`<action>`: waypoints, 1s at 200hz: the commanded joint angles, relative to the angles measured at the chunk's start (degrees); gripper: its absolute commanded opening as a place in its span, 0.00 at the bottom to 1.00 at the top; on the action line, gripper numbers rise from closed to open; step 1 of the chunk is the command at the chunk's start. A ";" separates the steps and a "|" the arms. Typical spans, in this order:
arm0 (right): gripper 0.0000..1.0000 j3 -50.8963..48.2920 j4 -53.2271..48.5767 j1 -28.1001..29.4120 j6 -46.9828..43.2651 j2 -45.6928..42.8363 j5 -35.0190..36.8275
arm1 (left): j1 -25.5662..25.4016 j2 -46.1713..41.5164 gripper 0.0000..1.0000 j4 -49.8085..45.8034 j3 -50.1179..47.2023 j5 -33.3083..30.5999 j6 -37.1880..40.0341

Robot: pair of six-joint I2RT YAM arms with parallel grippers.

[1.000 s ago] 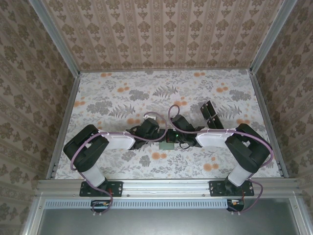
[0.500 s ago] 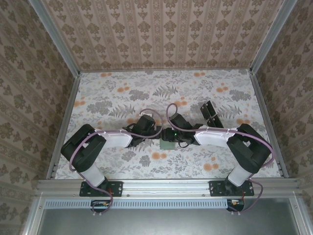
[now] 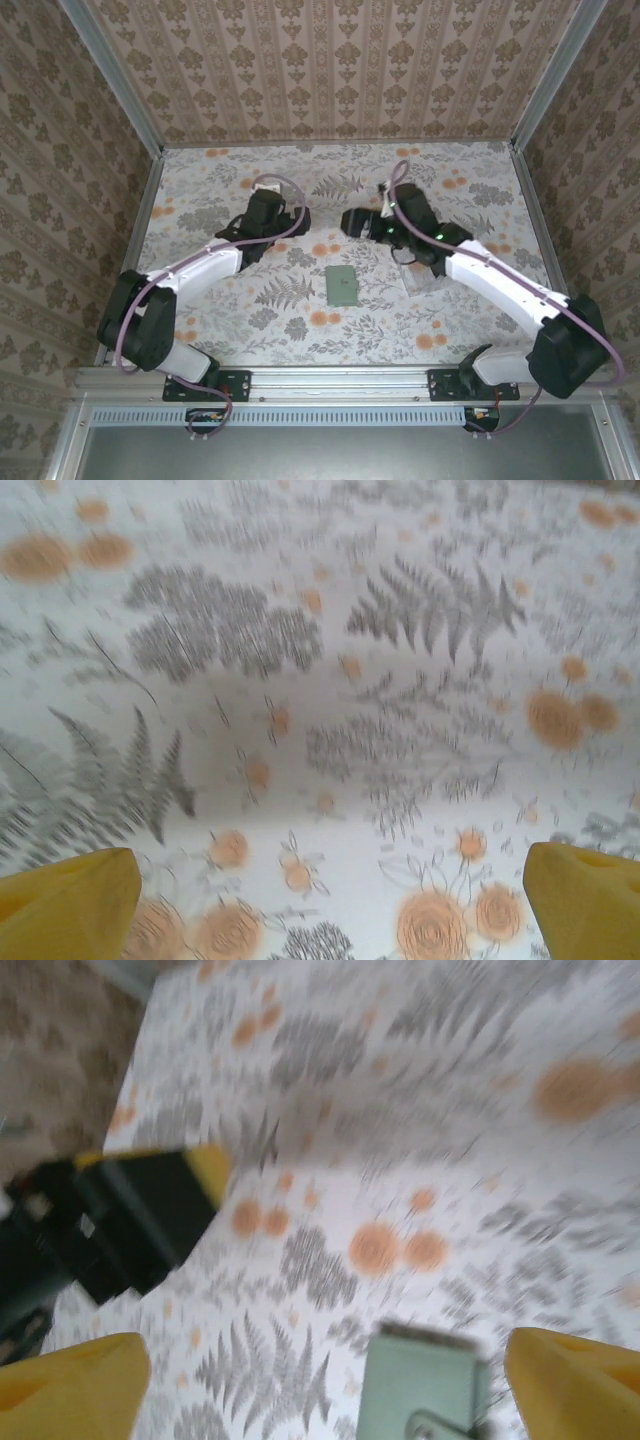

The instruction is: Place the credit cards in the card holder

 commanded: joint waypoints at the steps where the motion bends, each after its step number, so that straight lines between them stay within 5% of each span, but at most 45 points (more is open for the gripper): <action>1: 1.00 3.94 -6.89 -6.54 -4.03 -2.40 2.61 | 2.17 -3.23 1.00 -3.27 2.31 -3.18 5.77; 32: 1.00 6.24 -8.91 -16.61 -6.10 -3.25 8.56 | 8.30 -5.58 1.00 -1.66 2.93 -4.53 8.36; 89: 1.00 -1.61 1.65 -30.87 -9.11 -2.29 20.17 | 18.98 -8.79 1.00 16.44 -8.82 -4.09 16.10; 150: 1.00 -16.50 19.99 -35.91 -18.11 -1.19 27.48 | 31.82 -15.34 1.00 23.18 -20.21 0.13 21.72; 200: 1.00 -25.99 33.12 -36.26 -22.66 0.59 24.09 | 32.45 -9.58 1.00 33.54 -27.13 0.30 25.17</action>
